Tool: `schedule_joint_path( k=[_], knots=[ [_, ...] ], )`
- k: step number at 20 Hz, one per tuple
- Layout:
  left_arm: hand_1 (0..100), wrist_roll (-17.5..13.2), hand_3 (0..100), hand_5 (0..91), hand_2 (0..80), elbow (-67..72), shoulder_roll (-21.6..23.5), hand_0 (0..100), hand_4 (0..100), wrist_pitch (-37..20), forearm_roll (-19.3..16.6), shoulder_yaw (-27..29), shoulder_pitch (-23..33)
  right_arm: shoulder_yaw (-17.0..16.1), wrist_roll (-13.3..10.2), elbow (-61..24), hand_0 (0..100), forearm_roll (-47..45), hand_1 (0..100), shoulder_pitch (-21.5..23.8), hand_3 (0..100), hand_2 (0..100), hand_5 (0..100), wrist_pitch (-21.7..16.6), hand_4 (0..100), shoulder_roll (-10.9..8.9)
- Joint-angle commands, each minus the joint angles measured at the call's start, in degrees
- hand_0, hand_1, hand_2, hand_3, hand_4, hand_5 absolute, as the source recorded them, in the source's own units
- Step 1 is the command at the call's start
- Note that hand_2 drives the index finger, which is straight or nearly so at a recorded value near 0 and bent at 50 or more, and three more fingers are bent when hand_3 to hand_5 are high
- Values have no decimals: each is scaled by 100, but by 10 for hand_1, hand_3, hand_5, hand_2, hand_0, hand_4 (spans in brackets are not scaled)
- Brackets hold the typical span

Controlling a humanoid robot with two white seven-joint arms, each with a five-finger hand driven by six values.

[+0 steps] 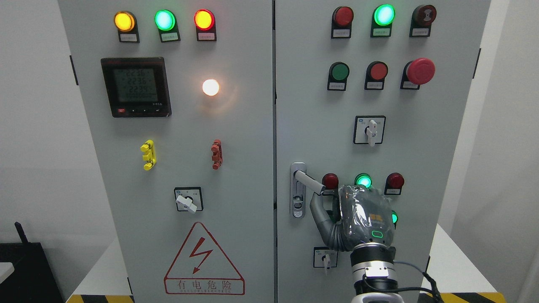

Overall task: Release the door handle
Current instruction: 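Open the right hand fingers and let go of the handle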

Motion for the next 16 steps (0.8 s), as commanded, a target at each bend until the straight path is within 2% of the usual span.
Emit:
schedule_joint_path(
  k=[1, 16],
  knots=[
    [389, 4, 0, 0, 0, 0, 0, 120, 0, 3, 0, 97, -149, -33, 1, -24, 600, 0, 83, -7, 1000, 984, 988, -4, 881, -8],
    [389, 4, 0, 0, 0, 0, 0, 120, 0, 3, 0, 97, -141, -85, 10, -68, 593, 9, 94, -60, 1000, 983, 988, -21, 881, -8]
  ],
)
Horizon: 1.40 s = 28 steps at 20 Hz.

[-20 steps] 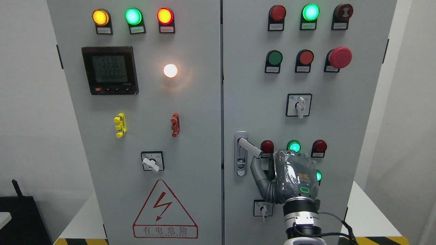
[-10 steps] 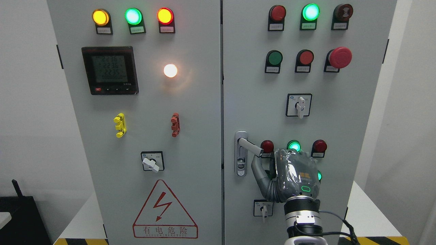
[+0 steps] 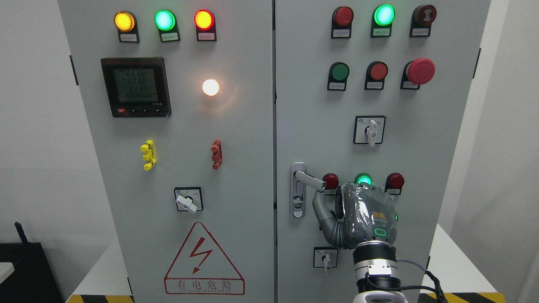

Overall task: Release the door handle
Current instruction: 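Open the right hand fingers and let go of the handle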

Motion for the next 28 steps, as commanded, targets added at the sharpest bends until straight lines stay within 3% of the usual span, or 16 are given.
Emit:
schedule_joint_path(
  k=[1, 11, 16, 19, 20, 21, 22, 23, 24, 25, 28],
  knots=[
    [389, 4, 0, 0, 0, 0, 0, 120, 0, 3, 0, 97, -149, -34, 3, -32, 593, 7, 95, -19, 1000, 984, 987, -8, 881, -3],
    [389, 4, 0, 0, 0, 0, 0, 120, 0, 3, 0, 97, -141, -16, -6, -76, 595, 25, 100, 7, 1000, 983, 987, -34, 881, -12],
    [389, 4, 0, 0, 0, 0, 0, 120, 0, 3, 0, 97, -141, 28, -94, -392, 617, 25, 97, 507, 1000, 976, 985, -139, 880, -73],
    [389, 4, 0, 0, 0, 0, 0, 120, 0, 3, 0, 97, -141, 1, -575, -629, 609, 25, 99, 885, 1000, 944, 972, -359, 866, -91],
    [389, 4, 0, 0, 0, 0, 0, 120, 0, 3, 0, 97, -149, -7, -682, -725, 601, 33, 104, 1025, 1000, 895, 920, -403, 830, -100],
    [389, 4, 0, 0, 0, 0, 0, 120, 0, 3, 0, 97, -141, -16, -752, -822, 597, 33, 121, 1183, 977, 811, 806, -421, 760, -169],
    [389, 4, 0, 0, 0, 0, 0, 120, 0, 3, 0, 97, -149, -42, -823, -928, 594, 33, 132, 1341, 951, 774, 773, -421, 733, -266],
    [389, 4, 0, 0, 0, 0, 0, 120, 0, 3, 0, 97, -149, -95, -910, -1024, 580, 25, 164, 1465, 868, 685, 681, -421, 666, -380],
    [389, 4, 0, 0, 0, 0, 0, 120, 0, 3, 0, 97, -149, -182, -1016, -1077, 565, 25, 193, 1553, 700, 505, 521, -421, 548, -511],
    [389, 4, 0, 0, 0, 0, 0, 120, 0, 3, 0, 97, -141, -270, -1121, -1087, 563, 25, 202, 1598, 670, 488, 493, -430, 522, -600],
    [389, 4, 0, 0, 0, 0, 0, 120, 0, 3, 0, 97, -149, -683, -1236, -1087, 581, 16, 225, 1607, 312, 208, 152, -526, 185, -785]
  ],
)
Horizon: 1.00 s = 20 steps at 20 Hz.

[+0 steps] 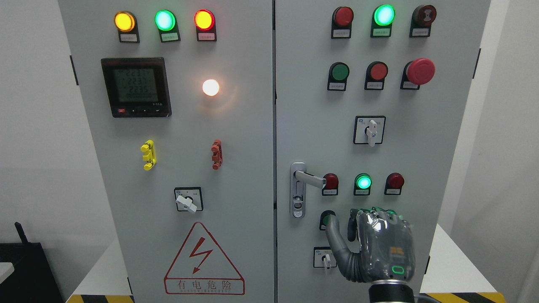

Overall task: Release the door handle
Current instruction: 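Withdraw the open right hand away from the handle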

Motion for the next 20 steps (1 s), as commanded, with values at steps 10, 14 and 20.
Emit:
schedule_joint_path(
  k=[10, 14, 20],
  knots=[
    [389, 4, 0, 0, 0, -1, 0, 120, 0, 4, 0, 97, -149, -1100, -144, -574, 483, -316, 69, 256, 0, 0, 0, -781, 0, -513],
    [389, 4, 0, 0, 0, -1, 0, 120, 0, 4, 0, 97, -149, -1039, -153, -626, 472, -605, 48, 229, 0, 0, 0, -790, 0, -487],
    [389, 4, 0, 0, 0, -1, 0, 120, 0, 4, 0, 97, -149, -994, -153, -626, 430, -641, 74, 229, 0, 0, 0, -948, 0, -469]
  ],
)
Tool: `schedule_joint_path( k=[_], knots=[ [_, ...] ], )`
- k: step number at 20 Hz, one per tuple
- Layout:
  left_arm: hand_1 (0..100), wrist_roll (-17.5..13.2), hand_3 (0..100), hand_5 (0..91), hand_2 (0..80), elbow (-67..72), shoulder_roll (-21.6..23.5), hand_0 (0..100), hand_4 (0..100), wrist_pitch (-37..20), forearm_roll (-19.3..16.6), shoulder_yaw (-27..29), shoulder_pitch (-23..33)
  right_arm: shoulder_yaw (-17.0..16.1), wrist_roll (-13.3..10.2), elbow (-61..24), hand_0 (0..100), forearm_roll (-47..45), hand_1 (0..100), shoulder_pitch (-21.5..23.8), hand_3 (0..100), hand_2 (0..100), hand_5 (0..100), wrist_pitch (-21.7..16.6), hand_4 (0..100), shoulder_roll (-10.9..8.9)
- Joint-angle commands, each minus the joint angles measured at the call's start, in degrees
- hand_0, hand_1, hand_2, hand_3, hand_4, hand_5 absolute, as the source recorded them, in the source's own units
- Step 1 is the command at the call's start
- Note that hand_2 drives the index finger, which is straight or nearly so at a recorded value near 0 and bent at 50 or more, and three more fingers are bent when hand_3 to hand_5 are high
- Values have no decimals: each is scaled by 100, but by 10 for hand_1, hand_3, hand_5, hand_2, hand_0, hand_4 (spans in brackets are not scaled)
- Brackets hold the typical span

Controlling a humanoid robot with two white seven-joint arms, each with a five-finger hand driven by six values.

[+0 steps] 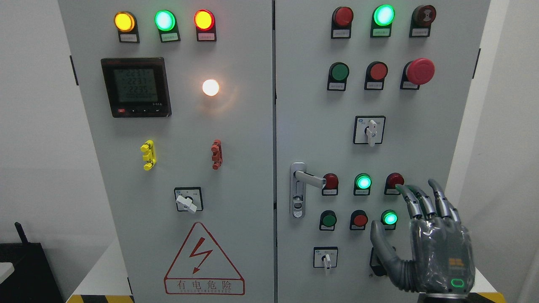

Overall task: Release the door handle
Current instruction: 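Withdraw the open right hand away from the handle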

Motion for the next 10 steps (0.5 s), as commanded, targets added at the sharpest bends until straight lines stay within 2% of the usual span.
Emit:
schedule_joint_path(
  k=[1, 10],
  knots=[
    [389, 4, 0, 0, 0, 8, 0, 120, 0, 4, 0, 97, -149, -65, -2, -129, 429, -104, 75, -5, 0, 0, 0, -62, 0, 18],
    [389, 4, 0, 0, 0, 0, 0, 120, 0, 4, 0, 97, -149, 120, 7, -129, 410, -112, 87, 3, 0, 0, 0, -62, 0, 97]
  ],
)
